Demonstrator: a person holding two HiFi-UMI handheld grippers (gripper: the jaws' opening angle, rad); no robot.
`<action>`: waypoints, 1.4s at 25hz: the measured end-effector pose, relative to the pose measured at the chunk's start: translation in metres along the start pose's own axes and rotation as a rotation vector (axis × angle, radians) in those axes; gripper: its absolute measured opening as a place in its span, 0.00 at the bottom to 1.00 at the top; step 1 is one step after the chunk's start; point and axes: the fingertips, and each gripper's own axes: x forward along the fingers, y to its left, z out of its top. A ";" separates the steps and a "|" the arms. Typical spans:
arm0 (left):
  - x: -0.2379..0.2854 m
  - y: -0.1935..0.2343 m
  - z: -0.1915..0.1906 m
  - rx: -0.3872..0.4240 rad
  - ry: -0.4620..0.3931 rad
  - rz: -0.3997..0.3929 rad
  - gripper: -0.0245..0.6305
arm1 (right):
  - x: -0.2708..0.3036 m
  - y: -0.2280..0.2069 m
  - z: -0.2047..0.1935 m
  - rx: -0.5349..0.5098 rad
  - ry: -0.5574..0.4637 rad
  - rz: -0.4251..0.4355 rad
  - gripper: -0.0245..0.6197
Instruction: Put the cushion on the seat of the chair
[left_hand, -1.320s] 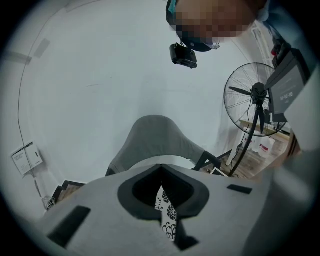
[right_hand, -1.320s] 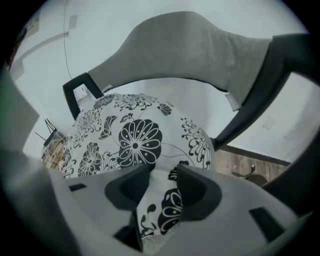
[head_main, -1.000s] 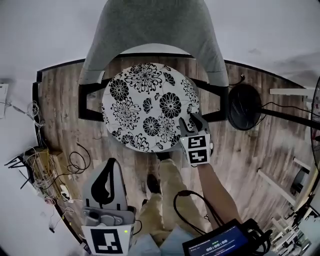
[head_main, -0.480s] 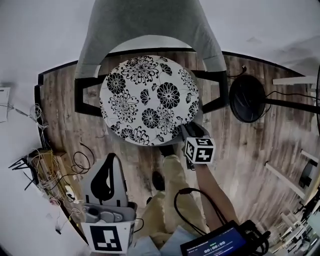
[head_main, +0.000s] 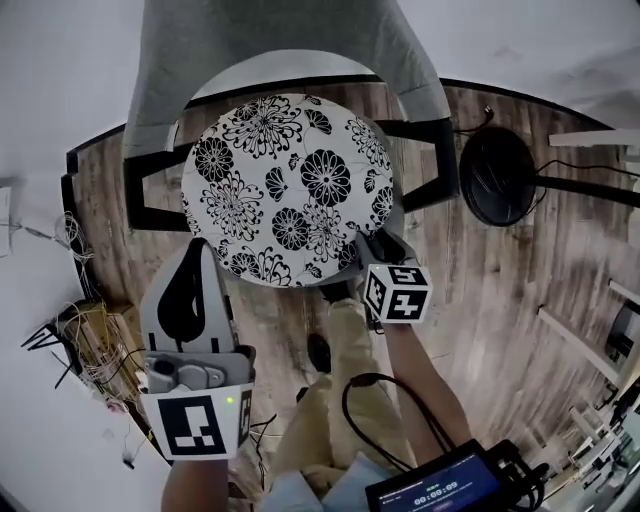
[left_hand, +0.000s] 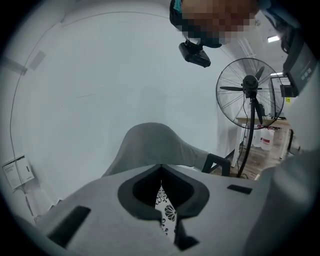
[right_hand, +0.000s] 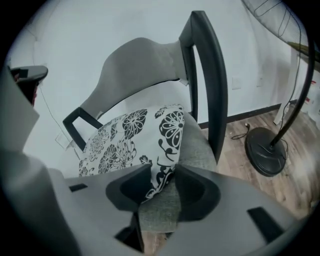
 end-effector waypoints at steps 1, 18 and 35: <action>0.002 -0.001 0.001 -0.004 0.000 -0.006 0.05 | 0.001 -0.002 -0.001 -0.006 0.013 -0.015 0.27; 0.003 -0.018 0.014 0.006 0.010 -0.044 0.05 | -0.030 0.001 -0.024 0.067 0.026 -0.024 0.17; -0.089 -0.011 0.106 -0.011 -0.116 0.067 0.05 | -0.188 0.112 0.118 -0.311 -0.323 0.050 0.16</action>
